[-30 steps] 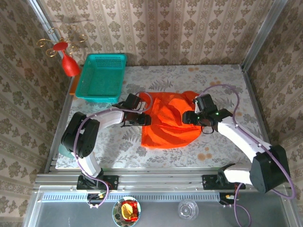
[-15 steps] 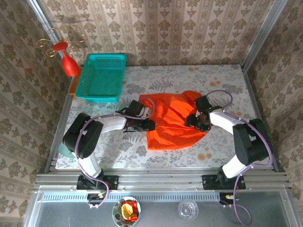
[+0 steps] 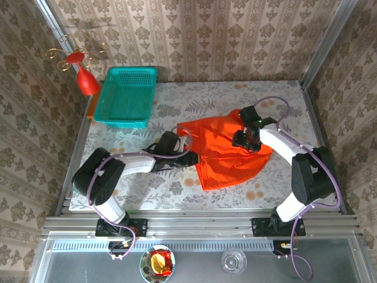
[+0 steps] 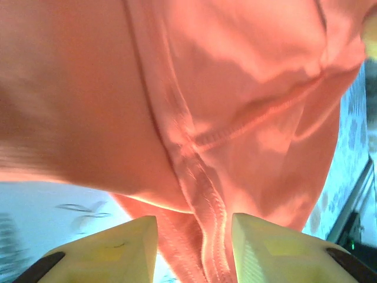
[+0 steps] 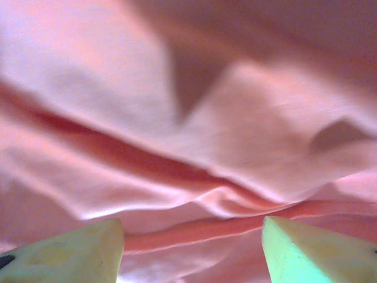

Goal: Fold the inside-out t-shirt

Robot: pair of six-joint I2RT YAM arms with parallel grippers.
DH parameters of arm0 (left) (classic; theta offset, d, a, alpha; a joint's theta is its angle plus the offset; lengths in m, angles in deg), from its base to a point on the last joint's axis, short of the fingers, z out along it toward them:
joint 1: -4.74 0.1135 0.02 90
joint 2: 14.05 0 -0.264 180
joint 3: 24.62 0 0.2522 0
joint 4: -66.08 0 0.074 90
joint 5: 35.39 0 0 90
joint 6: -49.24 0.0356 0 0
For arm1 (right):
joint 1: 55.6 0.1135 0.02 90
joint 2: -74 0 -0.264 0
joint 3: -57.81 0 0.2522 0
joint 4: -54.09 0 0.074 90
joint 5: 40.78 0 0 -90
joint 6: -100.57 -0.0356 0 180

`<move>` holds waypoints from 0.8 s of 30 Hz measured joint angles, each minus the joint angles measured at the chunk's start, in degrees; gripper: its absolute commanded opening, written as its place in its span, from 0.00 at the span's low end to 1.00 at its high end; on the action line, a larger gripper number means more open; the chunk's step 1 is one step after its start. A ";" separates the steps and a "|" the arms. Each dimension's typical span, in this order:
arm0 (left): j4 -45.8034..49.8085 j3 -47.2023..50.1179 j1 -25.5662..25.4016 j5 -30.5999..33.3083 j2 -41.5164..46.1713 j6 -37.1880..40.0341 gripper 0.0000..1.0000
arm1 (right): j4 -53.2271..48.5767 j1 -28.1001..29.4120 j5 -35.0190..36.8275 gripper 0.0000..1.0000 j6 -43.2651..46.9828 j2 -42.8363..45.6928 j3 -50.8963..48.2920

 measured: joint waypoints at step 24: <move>11.96 2.80 11.61 4.00 9.38 7.10 0.38 | -3.23 23.47 -0.31 0.24 -2.91 -19.50 12.09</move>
